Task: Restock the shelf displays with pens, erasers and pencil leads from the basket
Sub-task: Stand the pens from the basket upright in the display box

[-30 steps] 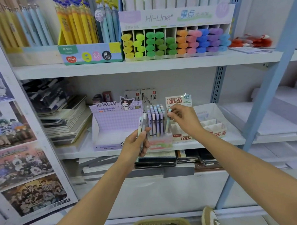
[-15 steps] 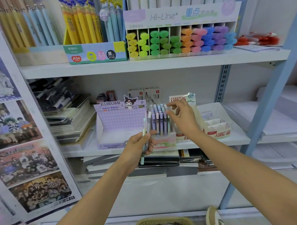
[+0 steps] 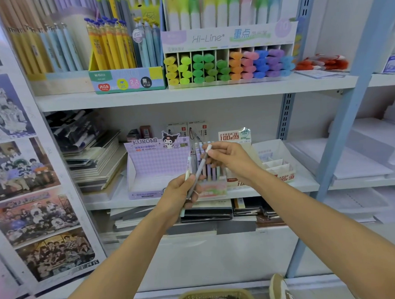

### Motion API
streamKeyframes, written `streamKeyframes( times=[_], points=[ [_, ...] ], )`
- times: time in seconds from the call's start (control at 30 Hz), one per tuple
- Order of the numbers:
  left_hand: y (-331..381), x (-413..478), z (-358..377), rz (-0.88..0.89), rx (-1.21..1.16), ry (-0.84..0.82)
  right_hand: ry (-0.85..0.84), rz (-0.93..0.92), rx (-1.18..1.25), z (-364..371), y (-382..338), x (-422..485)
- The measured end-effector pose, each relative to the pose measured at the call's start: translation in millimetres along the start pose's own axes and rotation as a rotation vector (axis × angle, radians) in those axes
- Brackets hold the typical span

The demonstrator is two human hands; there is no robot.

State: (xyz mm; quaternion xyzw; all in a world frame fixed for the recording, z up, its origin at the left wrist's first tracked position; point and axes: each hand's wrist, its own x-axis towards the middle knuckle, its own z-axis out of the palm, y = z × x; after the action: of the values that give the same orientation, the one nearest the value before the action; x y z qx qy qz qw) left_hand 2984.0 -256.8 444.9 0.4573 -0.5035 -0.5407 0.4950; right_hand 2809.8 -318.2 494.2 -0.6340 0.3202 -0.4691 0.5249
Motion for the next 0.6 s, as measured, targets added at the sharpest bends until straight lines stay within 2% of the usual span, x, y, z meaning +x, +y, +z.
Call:
streamKeyframes(
  times=[0.23,0.37,0.47,0.6],
  points=[
    [2.8,-1.9,2.6,0.011,0.013,0.066,0.128,-0.011,0.071,7.4,-0.4,-3.6],
    [3.5,-0.3,-3.5,-0.069,-0.049,0.168,0.194,-0.044,0.034,3.2,-4.2,3.3],
    [1.4,0.8,-13.5,-0.097,-0.153,0.221,0.312,-0.131,-0.079,-2.9,-5.7,13.6],
    [-5.4,-3.1,-24.6,-0.015,-0.046,0.176,0.313,-0.216,-0.300,0.9,8.1,23.8]
  ],
)
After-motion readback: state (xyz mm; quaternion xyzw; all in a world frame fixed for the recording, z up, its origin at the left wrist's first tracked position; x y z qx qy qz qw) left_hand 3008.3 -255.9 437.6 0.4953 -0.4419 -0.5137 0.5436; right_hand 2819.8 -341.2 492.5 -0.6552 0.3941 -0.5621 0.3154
